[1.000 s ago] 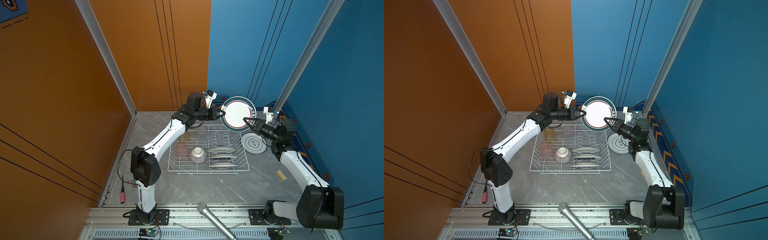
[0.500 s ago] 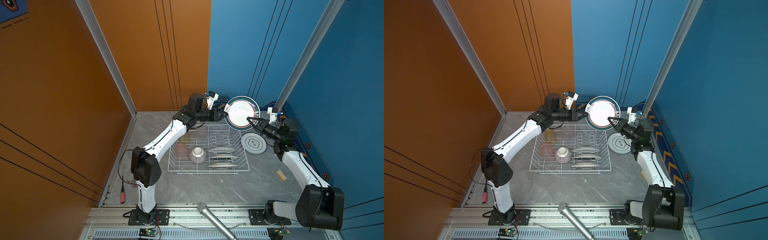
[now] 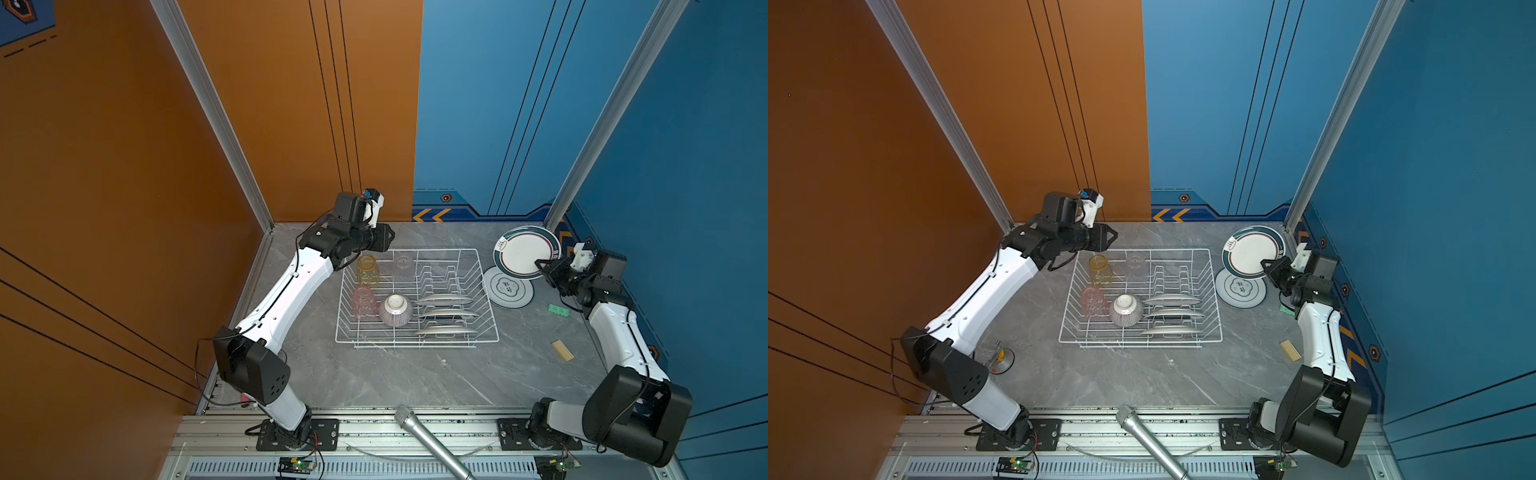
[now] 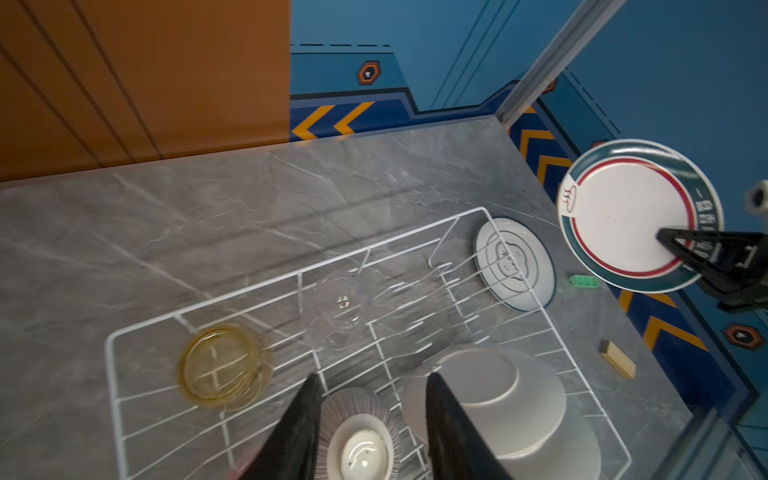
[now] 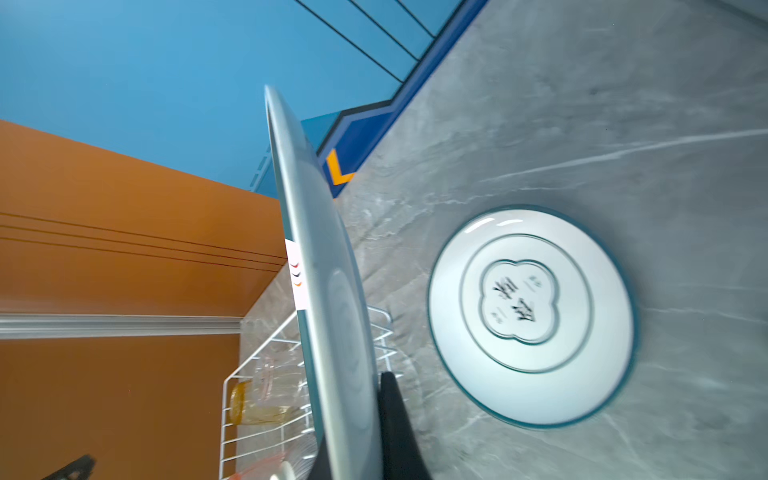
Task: Unload the mixed dishes from the dish rack
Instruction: 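Open the left gripper and draw back while the right gripper carries the plate away, then lower the red-and-green rimmed plate flat onto the first plate with the right gripper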
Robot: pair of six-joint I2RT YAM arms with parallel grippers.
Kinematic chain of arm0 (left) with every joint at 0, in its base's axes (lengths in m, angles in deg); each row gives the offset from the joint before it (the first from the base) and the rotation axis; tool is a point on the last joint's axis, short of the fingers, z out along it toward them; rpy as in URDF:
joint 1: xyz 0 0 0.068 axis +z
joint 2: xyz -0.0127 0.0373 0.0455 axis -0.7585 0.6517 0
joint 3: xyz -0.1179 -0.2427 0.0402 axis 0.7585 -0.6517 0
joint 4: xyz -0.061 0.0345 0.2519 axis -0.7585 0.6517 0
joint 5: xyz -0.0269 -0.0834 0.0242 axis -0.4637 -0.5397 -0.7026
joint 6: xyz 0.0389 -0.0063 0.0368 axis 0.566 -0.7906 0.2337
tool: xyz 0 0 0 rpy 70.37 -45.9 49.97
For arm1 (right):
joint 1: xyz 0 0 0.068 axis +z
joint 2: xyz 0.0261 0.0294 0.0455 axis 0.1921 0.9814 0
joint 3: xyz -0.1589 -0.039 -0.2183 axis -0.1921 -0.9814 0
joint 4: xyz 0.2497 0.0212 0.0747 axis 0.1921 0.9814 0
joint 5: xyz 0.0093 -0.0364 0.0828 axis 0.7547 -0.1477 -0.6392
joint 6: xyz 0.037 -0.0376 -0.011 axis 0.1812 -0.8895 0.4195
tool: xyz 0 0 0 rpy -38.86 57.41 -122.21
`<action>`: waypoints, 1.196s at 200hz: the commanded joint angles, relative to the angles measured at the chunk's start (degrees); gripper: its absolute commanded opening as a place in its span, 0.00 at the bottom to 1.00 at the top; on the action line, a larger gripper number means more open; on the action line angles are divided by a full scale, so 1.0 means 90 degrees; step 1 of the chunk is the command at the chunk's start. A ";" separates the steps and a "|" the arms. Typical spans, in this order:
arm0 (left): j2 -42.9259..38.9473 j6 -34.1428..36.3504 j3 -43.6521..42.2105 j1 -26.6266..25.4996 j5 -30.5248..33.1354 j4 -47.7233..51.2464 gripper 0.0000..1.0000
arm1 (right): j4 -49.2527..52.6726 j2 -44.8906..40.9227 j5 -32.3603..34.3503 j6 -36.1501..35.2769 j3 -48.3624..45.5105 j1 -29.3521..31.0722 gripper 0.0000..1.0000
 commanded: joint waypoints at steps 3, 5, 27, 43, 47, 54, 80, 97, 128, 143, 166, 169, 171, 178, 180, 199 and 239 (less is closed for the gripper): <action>-0.0248 0.0385 -0.0301 0.0276 0.0835 0.0699 0.45 | 0.0586 0.0447 0.0387 -0.0541 0.0171 -0.0098 0.00; -0.0263 0.0390 -0.0320 0.0307 0.0842 0.0709 0.45 | 0.0586 0.0486 0.0386 -0.0538 0.0170 -0.0105 0.00; -0.0401 0.0382 -0.0576 0.0548 0.0833 0.0804 0.45 | 0.0602 0.0927 0.0331 -0.0546 0.0199 -0.0117 0.00; -0.0460 0.0363 -0.0789 0.0639 0.0804 0.0828 0.45 | 0.0550 0.1211 0.0154 -0.0532 0.0233 -0.0108 0.00; -0.0467 0.0362 -0.0847 0.0660 0.0797 0.0833 0.45 | 0.0530 0.1273 0.0124 -0.0525 0.0236 -0.0099 0.00; -0.0464 0.0362 -0.0934 0.0670 0.0800 0.0854 0.45 | 0.0482 0.1358 0.0089 -0.0500 0.0241 -0.0090 0.00; -0.0475 0.0362 -0.1286 0.0679 0.0912 0.0904 0.45 | 0.0284 0.1628 0.0006 -0.0416 0.0222 -0.0070 0.00; -0.0471 0.0344 -0.1416 0.0702 0.0912 0.0904 0.45 | 0.0181 0.1801 -0.0085 -0.0366 0.0231 -0.0059 0.00; -0.0435 0.0344 -0.1394 0.0733 0.0883 0.0904 0.45 | -0.0195 0.2080 -0.0399 -0.0167 0.0154 -0.0030 0.00; -0.0405 0.0345 -0.1374 0.0744 0.0863 0.0902 0.45 | -0.0390 0.2166 -0.0513 -0.0055 0.0086 -0.0010 0.00; -0.0378 0.0334 -0.1421 0.0747 0.0844 0.0904 0.45 | -0.0565 0.2270 -0.0597 0.0033 0.0026 0.0010 0.00; -0.0373 0.0332 -0.1432 0.0742 0.0844 0.0905 0.45 | -0.0572 0.2283 -0.0588 0.0039 0.0026 0.0018 0.00; -0.0372 0.0328 -0.1428 0.0743 0.0834 0.0904 0.45 | -0.0575 0.2293 -0.0598 0.0037 0.0031 0.0019 0.00; -0.0367 0.0323 -0.1451 0.0742 0.0825 0.0904 0.45 | -0.0585 0.2337 -0.0587 0.0039 0.0035 0.0019 0.00; -0.0363 0.0318 -0.1452 0.0741 0.0824 0.0906 0.45 | -0.0585 0.2355 -0.0588 0.0039 0.0036 0.0019 0.00; -0.0362 0.0318 -0.1461 0.0743 0.0819 0.0897 0.45 | -0.0595 0.2461 -0.0594 0.0040 0.0063 0.0026 0.00; -0.0372 0.0323 -0.1433 0.0742 0.0814 0.0903 0.45 | -0.0590 0.2539 -0.0600 0.0010 0.0040 0.0019 0.00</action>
